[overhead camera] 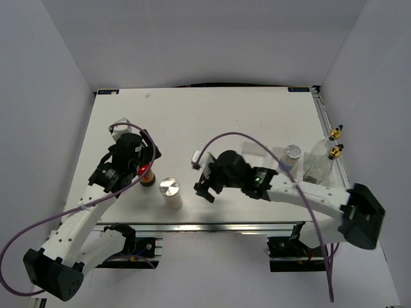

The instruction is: Organize the condiment bottles

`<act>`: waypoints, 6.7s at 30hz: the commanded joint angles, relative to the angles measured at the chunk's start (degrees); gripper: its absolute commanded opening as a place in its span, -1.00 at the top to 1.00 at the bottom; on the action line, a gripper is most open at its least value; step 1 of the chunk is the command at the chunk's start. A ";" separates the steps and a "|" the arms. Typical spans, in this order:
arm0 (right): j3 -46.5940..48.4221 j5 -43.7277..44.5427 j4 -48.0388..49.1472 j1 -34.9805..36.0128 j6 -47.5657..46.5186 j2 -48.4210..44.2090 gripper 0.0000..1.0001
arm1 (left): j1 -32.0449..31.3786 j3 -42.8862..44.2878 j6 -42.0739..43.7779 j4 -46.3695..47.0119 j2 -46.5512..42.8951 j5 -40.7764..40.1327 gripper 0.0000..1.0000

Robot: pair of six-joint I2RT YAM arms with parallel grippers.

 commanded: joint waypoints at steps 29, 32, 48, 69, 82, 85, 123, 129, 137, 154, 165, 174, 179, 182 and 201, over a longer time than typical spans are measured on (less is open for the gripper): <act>1.83 11.78 23.98 11.46 10.14 5.93 1.00 | -0.20 -1.06 -3.09 -5.19 -3.32 -6.66 -0.96; 1.11 20.93 16.78 11.37 13.57 -4.00 1.00 | -0.20 -0.62 -2.39 -3.52 -2.53 -5.34 -0.96; 7.09 66.49 -56.71 0.15 60.34 -26.82 1.00 | -0.20 -1.68 -1.33 1.68 2.48 -3.49 -0.96; -11.36 47.86 -7.25 -31.95 31.25 -19.00 1.00 | -0.20 -1.23 -3.35 -4.04 7.76 -9.81 -0.96; -17.53 43.82 -8.02 -32.13 35.82 -18.02 -0.51 | -0.20 -2.99 -4.67 -2.28 10.66 -10.87 -0.96; -15.51 43.21 -11.36 -32.13 35.47 -19.25 -0.79 | -0.20 -2.64 -5.11 -3.07 11.45 -11.31 -0.96; -14.53 21.67 -8.12 -31.96 24.13 -35.07 -0.79 | -0.03 -1.06 -10.12 -12.21 9.61 -15.09 -0.96; -13.22 19.92 -5.93 -31.96 23.17 -35.87 -0.79 | -0.03 -1.59 -9.95 -11.43 8.55 -14.83 -0.96; -7.42 16.13 -5.31 -31.52 22.55 -24.36 -0.79 | -0.03 -2.20 -9.68 -11.51 6.53 -14.65 -0.96; -6.89 25.36 -13.04 -31.43 27.12 -21.01 -0.79 | -0.03 2.46 -7.48 -11.87 4.16 -16.50 -0.96; -4.96 31.16 -22.44 -31.43 29.93 -23.82 -0.79 | -0.03 3.69 -6.34 -11.77 5.04 -16.76 -0.96; 0.23 22.50 -19.99 -31.43 23.10 -24.88 -0.79 | -0.03 3.43 -6.43 -13.97 4.95 -17.64 -0.96; 0.76 16.49 -17.70 -30.56 21.14 -21.90 -0.79 | 0.58 0.97 -6.17 -12.13 7.05 -16.85 -0.96; -0.38 14.03 -15.51 -28.80 20.18 -20.84 -0.79 | 1.02 0.26 -6.25 -11.34 8.90 -16.50 -0.96; -3.54 19.30 -13.49 -23.78 20.00 -23.47 -0.79 | 3.31 -1.07 -2.39 -0.28 9.26 -1.31 1.00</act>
